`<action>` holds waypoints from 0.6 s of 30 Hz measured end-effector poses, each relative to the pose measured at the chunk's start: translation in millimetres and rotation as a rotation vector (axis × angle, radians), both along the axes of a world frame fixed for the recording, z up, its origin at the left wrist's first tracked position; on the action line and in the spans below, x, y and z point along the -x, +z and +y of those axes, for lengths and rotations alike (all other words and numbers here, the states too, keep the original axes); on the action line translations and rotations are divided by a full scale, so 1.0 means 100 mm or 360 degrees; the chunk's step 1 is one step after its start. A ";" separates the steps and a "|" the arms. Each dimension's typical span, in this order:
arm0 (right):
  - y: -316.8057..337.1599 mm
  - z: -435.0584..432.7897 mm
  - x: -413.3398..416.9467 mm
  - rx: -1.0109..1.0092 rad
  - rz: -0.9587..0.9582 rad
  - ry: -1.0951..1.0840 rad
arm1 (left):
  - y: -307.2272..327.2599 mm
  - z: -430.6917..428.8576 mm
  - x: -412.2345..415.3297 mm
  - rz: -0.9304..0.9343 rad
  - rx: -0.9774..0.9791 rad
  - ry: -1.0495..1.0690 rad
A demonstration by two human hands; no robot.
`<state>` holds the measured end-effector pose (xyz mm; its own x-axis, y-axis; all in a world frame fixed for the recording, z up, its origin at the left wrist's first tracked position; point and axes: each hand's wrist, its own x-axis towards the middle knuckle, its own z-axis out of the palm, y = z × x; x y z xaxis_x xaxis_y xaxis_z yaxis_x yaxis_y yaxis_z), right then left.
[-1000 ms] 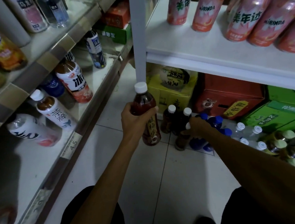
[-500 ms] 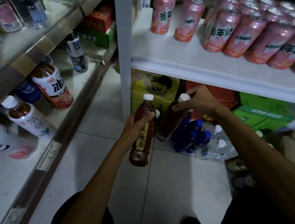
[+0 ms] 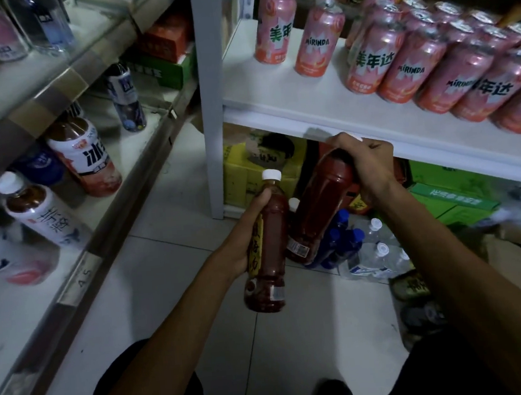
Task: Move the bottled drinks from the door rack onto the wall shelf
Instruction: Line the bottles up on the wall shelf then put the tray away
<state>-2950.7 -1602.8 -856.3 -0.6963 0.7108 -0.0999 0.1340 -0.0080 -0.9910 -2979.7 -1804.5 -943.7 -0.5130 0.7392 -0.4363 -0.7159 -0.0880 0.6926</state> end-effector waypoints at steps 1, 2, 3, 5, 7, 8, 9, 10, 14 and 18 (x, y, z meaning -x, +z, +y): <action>0.00 -0.05 0.02 0.0015 -0.0017 -0.0012 | 0.00 0.00 -0.02 -0.0001 -0.0006 0.0003; 0.00 -0.11 0.04 0.0063 -0.0022 -0.0011 | 0.01 -0.01 -0.05 -0.0003 -0.0005 0.0010; 0.00 -0.17 0.06 0.0149 -0.0012 0.0004 | 0.00 -0.01 -0.08 -0.0003 -0.0009 0.0015; 0.02 -0.29 0.09 0.0382 -0.0020 0.0074 | 0.01 -0.01 -0.11 0.0007 -0.0019 0.0035; 0.04 -0.34 0.12 0.0556 -0.0068 0.0223 | 0.04 -0.03 -0.10 0.0012 -0.0032 0.0076; 0.04 -0.36 0.13 0.0622 -0.0096 0.0330 | 0.05 -0.05 -0.09 0.0000 -0.0047 0.0105; 0.03 -0.36 0.13 0.0665 -0.0126 0.0436 | 0.06 -0.06 -0.06 -0.0016 -0.0069 0.0134; 0.03 -0.37 0.13 0.0685 -0.0153 0.0525 | 0.07 -0.08 -0.03 -0.0031 -0.0081 0.0165; 0.01 -0.41 0.13 0.0609 -0.0110 0.0673 | 0.03 -0.09 0.05 -0.0044 -0.0073 0.0238; -0.12 -0.40 0.09 0.0553 0.0101 0.0613 | 0.02 -0.07 0.04 -0.0115 -0.0071 0.0266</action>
